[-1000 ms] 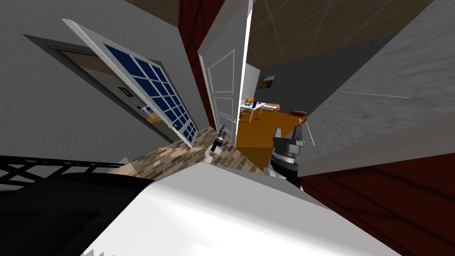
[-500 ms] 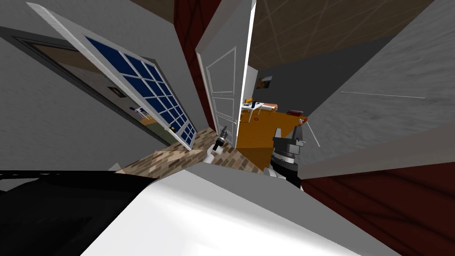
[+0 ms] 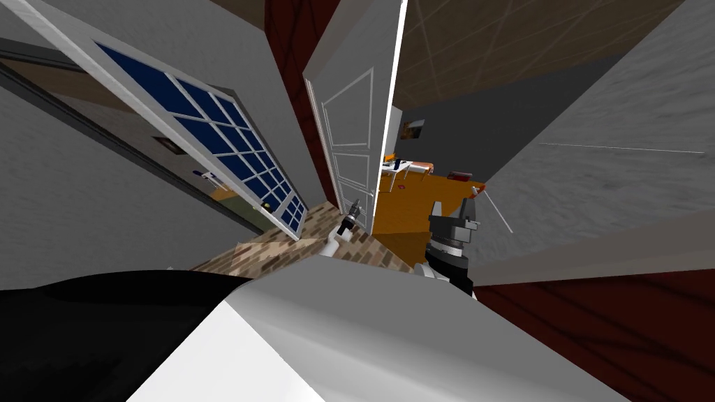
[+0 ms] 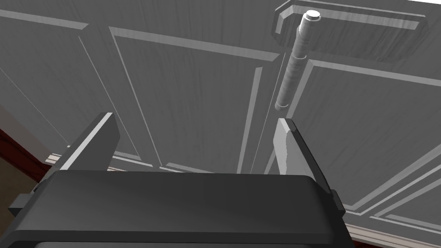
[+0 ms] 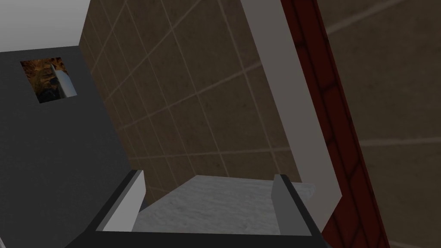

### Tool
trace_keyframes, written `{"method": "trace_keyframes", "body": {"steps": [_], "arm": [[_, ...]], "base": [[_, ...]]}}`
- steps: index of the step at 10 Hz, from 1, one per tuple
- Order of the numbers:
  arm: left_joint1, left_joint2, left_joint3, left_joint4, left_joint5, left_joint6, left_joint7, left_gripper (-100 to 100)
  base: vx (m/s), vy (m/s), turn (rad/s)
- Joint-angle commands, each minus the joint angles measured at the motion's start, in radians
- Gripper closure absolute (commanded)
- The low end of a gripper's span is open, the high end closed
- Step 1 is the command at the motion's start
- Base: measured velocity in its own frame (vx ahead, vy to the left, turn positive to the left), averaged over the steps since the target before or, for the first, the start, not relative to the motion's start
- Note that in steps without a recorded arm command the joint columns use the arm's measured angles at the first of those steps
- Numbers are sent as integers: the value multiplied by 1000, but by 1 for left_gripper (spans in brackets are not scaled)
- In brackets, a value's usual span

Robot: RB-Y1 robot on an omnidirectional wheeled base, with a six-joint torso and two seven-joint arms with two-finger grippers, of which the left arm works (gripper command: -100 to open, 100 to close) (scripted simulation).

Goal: Push the door open

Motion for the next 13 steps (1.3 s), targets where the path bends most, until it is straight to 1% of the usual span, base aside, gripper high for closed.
{"method": "trace_keyframes", "body": {"steps": [1, 7, 8, 13], "arm": [[-20, -2, -6, 39, -3, -1, 3, -100], [-91, -18, -25, 163, -16, 2, 10, -100], [-114, -23, -31, 203, -20, 3, 12, -100], [-164, -40, -45, 290, -28, 5, 16, -100]], "base": [[68, 122, -64], [66, 91, -60], [97, 136, -95], [70, 96, -52]]}}
